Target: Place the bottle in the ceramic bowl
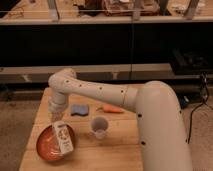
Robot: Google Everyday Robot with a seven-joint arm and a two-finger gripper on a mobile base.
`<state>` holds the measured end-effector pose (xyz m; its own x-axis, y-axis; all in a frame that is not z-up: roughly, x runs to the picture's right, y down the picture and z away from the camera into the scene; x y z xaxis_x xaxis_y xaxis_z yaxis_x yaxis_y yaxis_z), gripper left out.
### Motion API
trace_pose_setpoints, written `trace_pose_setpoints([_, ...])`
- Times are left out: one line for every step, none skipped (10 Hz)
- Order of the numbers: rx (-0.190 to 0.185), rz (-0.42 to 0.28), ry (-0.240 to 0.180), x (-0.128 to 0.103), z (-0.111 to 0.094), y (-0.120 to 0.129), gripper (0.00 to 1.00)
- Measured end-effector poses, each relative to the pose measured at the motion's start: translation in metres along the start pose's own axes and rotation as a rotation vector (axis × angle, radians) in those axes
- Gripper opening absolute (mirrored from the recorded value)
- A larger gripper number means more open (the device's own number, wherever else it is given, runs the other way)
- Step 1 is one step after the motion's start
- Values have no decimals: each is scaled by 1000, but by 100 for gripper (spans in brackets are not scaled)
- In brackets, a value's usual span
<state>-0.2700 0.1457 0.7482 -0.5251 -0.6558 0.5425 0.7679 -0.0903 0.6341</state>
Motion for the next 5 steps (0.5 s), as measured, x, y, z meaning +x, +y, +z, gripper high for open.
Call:
trace_pose_setpoints([3,1,-5,3,1,-2,0])
trace_pose_setpoints([6,1,-11,7,3,-5,0])
trace_pose_setpoints([9,2,-15,10,4,-7,0])
trace_pose_setpoints([13,5,-17,13,5,-7,0])
trace_pose_setpoints([16,6,-20,16,5,-8,0])
